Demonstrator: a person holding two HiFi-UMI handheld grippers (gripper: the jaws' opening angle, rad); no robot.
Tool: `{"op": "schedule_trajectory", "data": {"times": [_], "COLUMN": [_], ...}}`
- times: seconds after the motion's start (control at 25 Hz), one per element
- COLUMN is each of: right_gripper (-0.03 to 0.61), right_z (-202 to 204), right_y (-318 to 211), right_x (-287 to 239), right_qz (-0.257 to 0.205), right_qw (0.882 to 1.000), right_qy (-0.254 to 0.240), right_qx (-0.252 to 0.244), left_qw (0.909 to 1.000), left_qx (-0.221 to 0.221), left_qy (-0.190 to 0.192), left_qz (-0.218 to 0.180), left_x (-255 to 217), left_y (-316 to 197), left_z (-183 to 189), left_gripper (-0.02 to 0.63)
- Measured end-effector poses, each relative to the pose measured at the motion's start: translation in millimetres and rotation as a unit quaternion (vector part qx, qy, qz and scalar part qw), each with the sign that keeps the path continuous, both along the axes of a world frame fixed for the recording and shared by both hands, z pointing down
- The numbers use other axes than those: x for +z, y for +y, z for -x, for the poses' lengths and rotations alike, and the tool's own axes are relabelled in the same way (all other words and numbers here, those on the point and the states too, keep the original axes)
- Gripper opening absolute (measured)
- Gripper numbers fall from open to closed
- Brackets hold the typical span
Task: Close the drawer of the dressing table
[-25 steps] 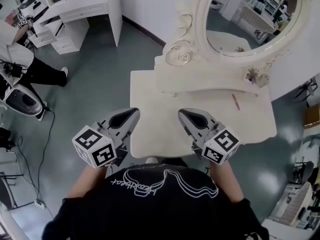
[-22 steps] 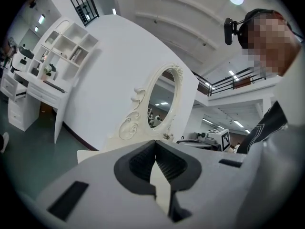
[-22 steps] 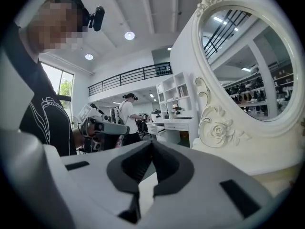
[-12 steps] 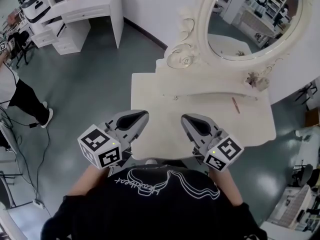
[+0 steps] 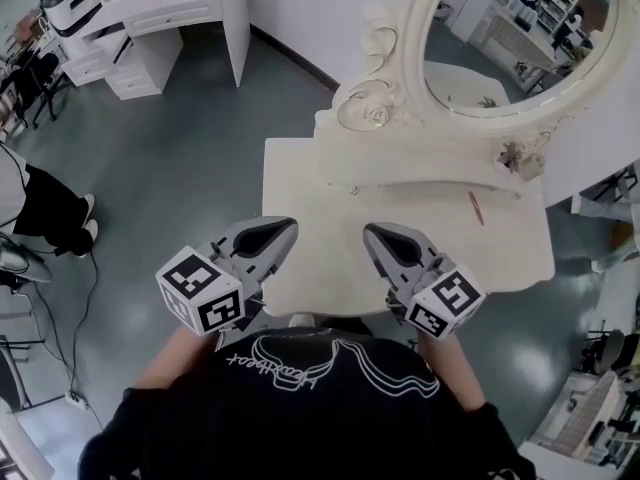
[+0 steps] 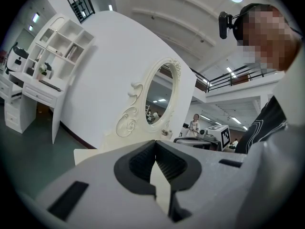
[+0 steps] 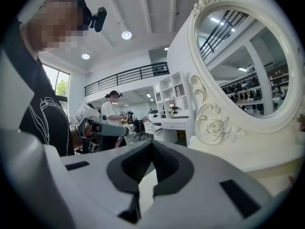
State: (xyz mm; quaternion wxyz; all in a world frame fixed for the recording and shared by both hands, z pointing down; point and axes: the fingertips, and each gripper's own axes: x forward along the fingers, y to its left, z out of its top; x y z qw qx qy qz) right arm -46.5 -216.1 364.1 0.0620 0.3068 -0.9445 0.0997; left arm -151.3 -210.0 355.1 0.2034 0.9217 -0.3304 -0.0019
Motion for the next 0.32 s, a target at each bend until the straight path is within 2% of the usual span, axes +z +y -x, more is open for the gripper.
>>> {"op": "schedule_trajectory", "data": {"times": [0.32], "right_gripper": [0.003], "right_z": [-0.3], "right_y": [-1.7], "right_x": [6.7], "right_qz": [0.011], "right_qw": [1.000], "right_qy": [0.003], "right_qx": [0.002], "left_qw": [1.0000], "left_qx": [-0.001], "left_qy": [-0.005], "left_qz": [0.007], "left_x": [6.2], "left_y": [-1.3], "left_z": [2.2], "left_gripper": [0.005]}}
